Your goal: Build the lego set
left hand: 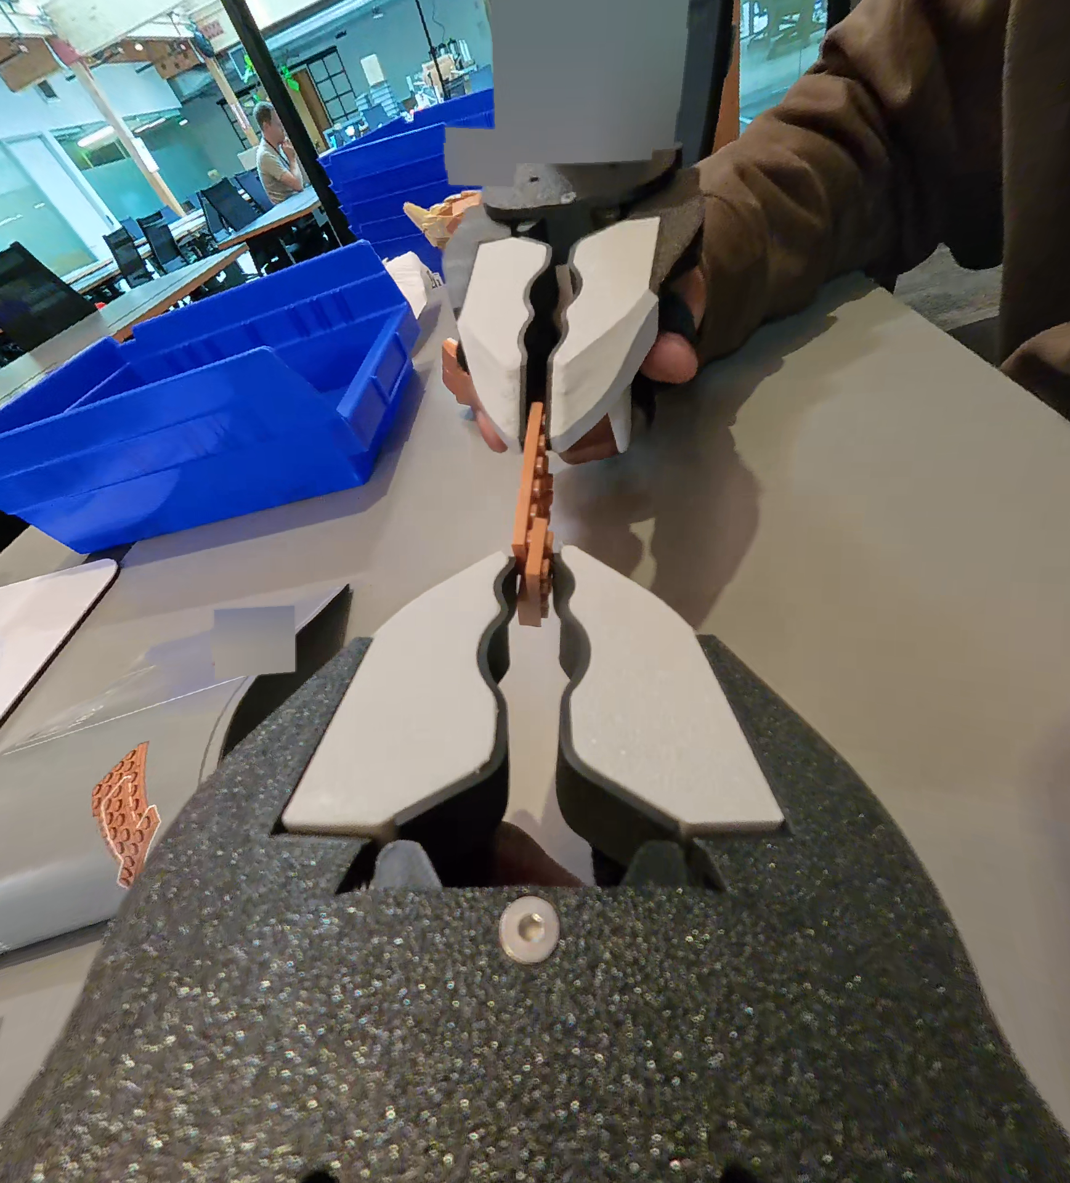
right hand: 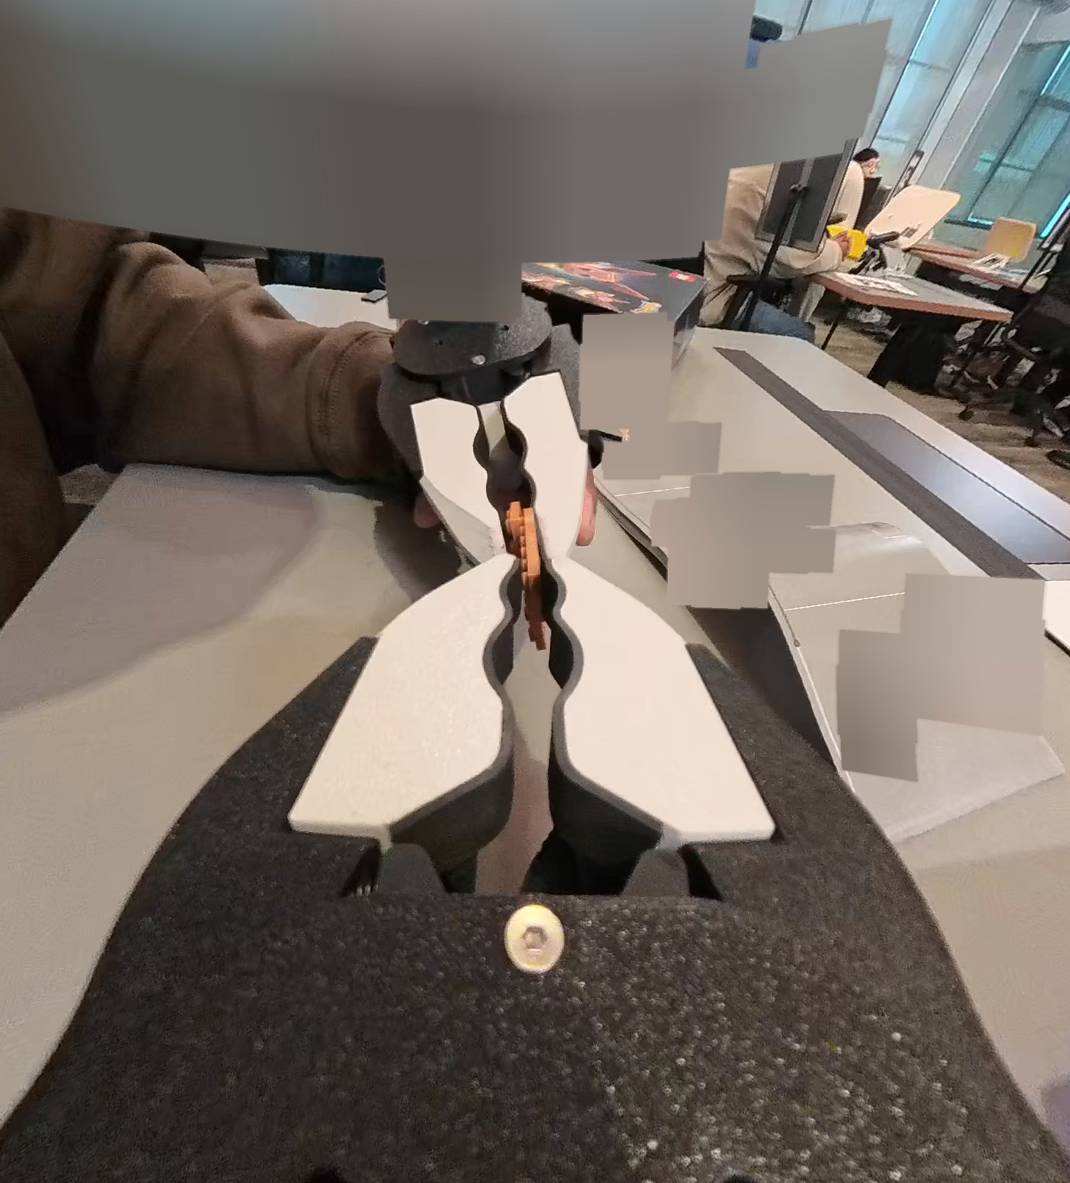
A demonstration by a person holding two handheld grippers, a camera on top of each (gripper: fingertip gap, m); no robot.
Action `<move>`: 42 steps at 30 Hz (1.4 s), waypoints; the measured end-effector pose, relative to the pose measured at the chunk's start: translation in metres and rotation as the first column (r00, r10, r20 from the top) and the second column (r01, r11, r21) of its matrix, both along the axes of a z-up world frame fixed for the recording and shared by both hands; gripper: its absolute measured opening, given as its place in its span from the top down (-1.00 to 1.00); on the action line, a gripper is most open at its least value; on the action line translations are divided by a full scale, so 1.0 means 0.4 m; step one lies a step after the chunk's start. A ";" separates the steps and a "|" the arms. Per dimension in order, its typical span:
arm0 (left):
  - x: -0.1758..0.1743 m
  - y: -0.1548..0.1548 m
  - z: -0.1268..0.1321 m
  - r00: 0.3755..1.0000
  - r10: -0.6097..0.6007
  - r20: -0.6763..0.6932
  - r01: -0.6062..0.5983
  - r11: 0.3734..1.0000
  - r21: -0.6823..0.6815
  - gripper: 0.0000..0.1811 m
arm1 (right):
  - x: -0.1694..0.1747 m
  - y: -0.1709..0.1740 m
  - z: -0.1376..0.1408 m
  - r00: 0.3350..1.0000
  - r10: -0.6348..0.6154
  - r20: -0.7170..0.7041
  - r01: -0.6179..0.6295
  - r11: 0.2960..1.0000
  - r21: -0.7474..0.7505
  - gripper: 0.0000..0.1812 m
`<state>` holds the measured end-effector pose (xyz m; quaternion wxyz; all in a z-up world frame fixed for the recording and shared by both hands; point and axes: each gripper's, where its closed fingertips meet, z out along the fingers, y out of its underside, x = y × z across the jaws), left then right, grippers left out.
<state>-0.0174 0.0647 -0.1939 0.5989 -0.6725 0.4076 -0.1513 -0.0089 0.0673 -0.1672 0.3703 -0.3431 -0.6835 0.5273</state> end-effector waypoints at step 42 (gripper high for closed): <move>-0.012 0.033 -0.012 0.994 0.110 -0.009 -0.111 0.993 -0.049 0.87 | 0.000 0.021 -0.011 0.997 -0.072 -0.035 0.073 0.997 0.006 0.95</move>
